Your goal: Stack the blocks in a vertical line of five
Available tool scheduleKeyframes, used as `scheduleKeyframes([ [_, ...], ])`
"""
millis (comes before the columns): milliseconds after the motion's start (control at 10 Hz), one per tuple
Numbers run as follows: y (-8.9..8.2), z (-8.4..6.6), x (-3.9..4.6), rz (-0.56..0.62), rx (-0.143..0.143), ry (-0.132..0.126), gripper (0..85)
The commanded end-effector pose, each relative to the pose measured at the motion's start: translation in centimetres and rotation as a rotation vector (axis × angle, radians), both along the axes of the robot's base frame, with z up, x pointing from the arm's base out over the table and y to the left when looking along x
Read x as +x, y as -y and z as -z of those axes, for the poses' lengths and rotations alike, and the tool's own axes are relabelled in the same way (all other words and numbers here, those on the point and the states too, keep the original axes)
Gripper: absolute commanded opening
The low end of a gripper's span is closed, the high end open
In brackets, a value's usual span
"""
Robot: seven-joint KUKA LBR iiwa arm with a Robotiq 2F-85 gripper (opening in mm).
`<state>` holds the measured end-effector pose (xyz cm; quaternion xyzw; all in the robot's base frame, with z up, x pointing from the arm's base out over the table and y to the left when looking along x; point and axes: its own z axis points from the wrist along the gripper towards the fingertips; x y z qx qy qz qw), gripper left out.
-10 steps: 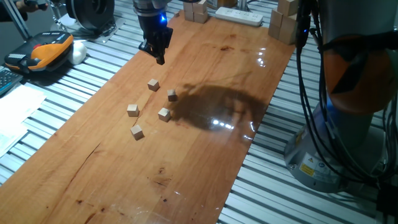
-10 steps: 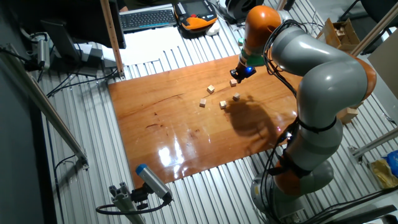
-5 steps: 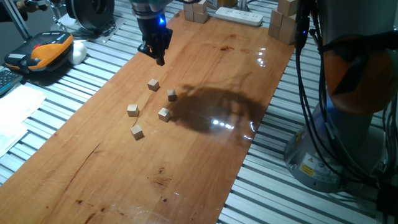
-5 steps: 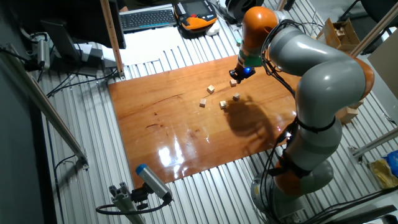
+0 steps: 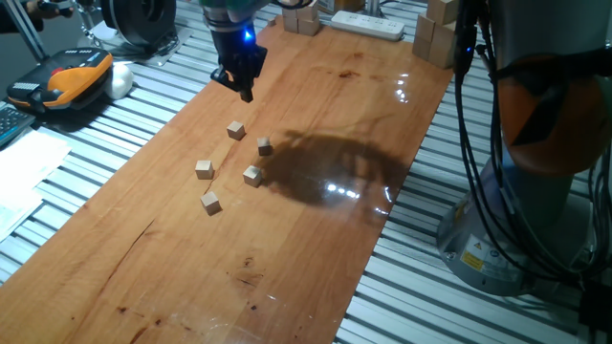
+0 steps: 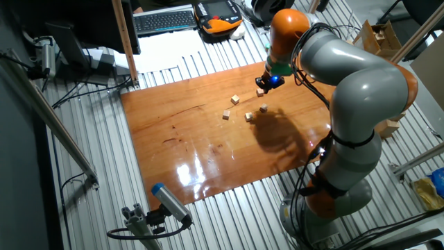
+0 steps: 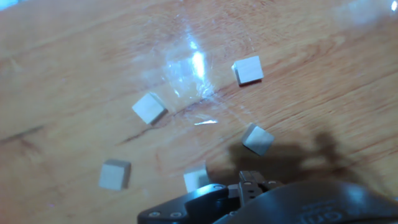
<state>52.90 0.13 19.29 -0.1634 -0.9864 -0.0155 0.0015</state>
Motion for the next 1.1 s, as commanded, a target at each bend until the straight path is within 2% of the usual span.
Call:
scheduleKeyframes([
  [0,0.0,0.2,0.05,0.058,0.001,0.009,0.0],
  [300,-0.1,0.4,0.10,0.079,-0.021,0.019,0.0],
  [500,-0.1,1.1,0.20,0.093,-0.015,0.030,0.0],
  [700,-0.1,1.7,0.30,0.125,-0.023,0.044,0.0],
  [900,-0.1,1.7,0.38,0.216,0.031,0.043,0.0],
  [1000,-0.1,1.7,0.34,0.253,0.048,0.039,0.0],
])
